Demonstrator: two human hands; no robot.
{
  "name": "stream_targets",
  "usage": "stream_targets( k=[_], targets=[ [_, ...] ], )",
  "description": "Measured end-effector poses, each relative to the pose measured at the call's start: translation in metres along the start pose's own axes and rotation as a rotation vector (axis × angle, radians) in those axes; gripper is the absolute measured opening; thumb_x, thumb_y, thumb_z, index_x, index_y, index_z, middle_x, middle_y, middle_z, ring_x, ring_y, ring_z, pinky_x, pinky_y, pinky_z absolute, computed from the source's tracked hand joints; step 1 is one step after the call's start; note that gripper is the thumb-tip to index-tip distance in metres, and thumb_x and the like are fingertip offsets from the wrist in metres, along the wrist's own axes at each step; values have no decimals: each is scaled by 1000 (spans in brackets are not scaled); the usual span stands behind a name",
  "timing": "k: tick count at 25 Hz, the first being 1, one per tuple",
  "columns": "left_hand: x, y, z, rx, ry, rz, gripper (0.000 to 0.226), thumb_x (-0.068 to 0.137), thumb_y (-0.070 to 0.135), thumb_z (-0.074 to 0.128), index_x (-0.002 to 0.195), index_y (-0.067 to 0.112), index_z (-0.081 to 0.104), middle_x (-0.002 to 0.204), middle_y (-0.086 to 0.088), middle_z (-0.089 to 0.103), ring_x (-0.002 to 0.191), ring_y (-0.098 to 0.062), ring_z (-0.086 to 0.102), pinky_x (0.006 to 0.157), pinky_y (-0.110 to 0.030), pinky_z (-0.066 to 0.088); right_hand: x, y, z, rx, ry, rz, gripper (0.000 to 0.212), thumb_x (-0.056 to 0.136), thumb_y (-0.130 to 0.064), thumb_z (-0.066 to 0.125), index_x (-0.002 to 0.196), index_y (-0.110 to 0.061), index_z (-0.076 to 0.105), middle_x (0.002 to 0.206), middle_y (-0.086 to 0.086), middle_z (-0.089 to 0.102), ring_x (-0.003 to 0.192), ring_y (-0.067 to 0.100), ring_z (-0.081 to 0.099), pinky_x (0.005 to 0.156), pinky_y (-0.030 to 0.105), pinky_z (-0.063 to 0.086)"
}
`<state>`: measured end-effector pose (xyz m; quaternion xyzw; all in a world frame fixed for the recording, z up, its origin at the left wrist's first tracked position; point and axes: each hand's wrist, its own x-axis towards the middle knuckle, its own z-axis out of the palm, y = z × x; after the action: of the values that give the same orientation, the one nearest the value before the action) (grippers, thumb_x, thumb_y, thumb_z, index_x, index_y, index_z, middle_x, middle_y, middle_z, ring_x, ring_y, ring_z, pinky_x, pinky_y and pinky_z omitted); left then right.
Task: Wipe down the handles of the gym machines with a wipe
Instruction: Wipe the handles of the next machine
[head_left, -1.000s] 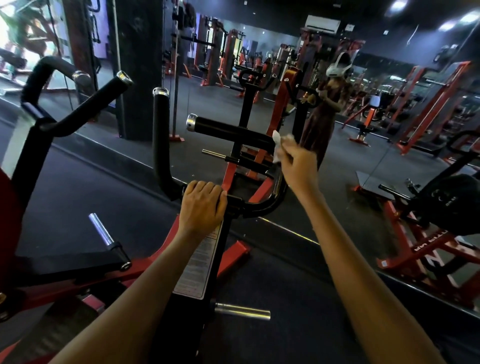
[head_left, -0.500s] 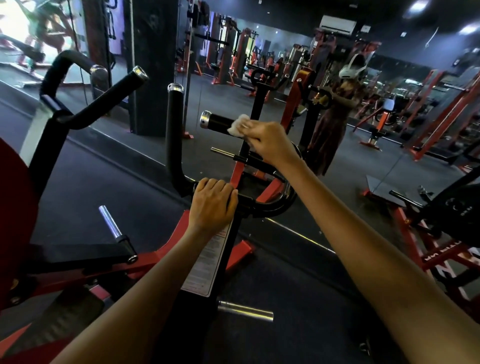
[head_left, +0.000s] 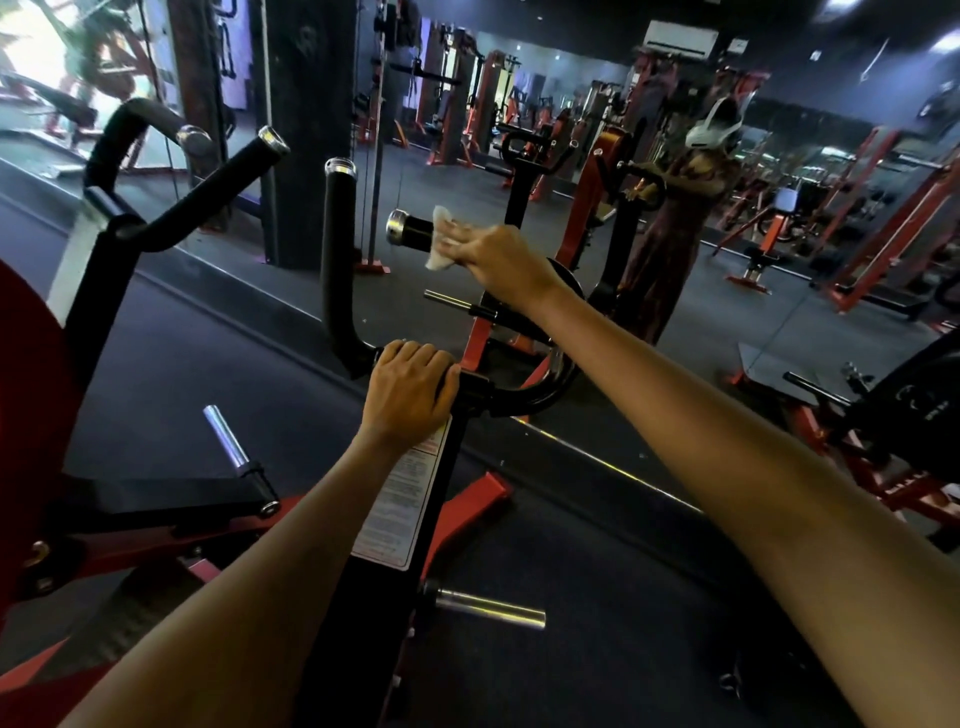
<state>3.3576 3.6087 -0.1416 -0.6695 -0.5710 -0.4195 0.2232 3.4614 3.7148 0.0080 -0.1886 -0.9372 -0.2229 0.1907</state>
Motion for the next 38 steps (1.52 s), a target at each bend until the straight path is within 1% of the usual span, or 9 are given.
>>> stream_targets(
  k=[4, 8, 12, 16, 20, 22, 29, 35, 38],
  targets=[
    [1, 2, -2, -15, -7, -27, 35, 93, 30, 37, 75, 13, 61, 72, -3, 60, 69, -21, 55, 82, -31, 33, -72, 26, -23, -22, 83, 49, 38, 73, 13, 63, 109, 1, 66, 118, 20, 61, 104, 33, 63, 86, 47, 53],
    [0, 6, -1, -23, 11, -50, 34, 92, 28, 37, 74, 12, 61, 71, -3, 60, 69, -22, 55, 83, -33, 33, -127, 27, -32, 198, 219, 315, 29, 87, 0, 58, 116, 3, 61, 117, 19, 61, 96, 30, 67, 87, 37, 53],
    [0, 10, 1, -23, 22, -86, 33, 92, 27, 38, 73, 12, 60, 70, -3, 58, 69, -22, 53, 84, -32, 32, -109, 17, -15, 226, 284, 310, 21, 88, 0, 56, 105, 2, 67, 119, 16, 62, 117, 20, 54, 98, 29, 45],
    [-2, 10, 2, -14, 21, -87, 33, 92, 28, 38, 72, 12, 59, 71, -3, 58, 70, -21, 53, 86, -33, 33, -71, 20, -5, 207, 246, 170, 20, 89, -3, 55, 103, 0, 69, 122, 18, 59, 120, 24, 53, 101, 37, 45],
    [-2, 7, 4, -15, 18, -82, 32, 92, 29, 39, 73, 13, 59, 72, -1, 59, 71, -20, 55, 84, -32, 34, -13, 10, 14, 97, 142, 8, 28, 81, 6, 60, 109, 3, 66, 123, 22, 57, 113, 34, 58, 89, 48, 52],
    [-2, 5, 4, -21, 14, -82, 32, 92, 29, 39, 74, 14, 60, 73, -1, 61, 72, -19, 55, 84, -32, 35, 15, -2, 22, 64, 91, -9, 29, 83, 3, 59, 112, 1, 64, 125, 21, 57, 111, 35, 59, 85, 50, 54],
    [-2, 3, 3, -2, 7, -62, 32, 92, 28, 40, 73, 12, 62, 72, -2, 61, 71, -21, 56, 83, -33, 35, 18, -11, 10, -26, -19, 74, 38, 94, -6, 49, 132, -11, 52, 142, 8, 44, 112, 32, 59, 91, 44, 51],
    [-1, 7, -1, -12, 8, -61, 34, 92, 27, 39, 74, 10, 62, 72, -5, 62, 70, -24, 56, 81, -33, 33, -58, 15, -8, -39, 88, 193, 41, 83, 6, 58, 121, -8, 62, 132, 11, 55, 98, 31, 66, 71, 40, 58],
    [-1, 9, -3, -31, -33, -97, 37, 93, 29, 36, 75, 9, 62, 74, -5, 62, 73, -24, 57, 85, -33, 33, -93, 15, -13, 22, 135, 365, 37, 89, -4, 55, 125, -7, 57, 137, 11, 50, 100, 31, 65, 80, 43, 56]
  ],
)
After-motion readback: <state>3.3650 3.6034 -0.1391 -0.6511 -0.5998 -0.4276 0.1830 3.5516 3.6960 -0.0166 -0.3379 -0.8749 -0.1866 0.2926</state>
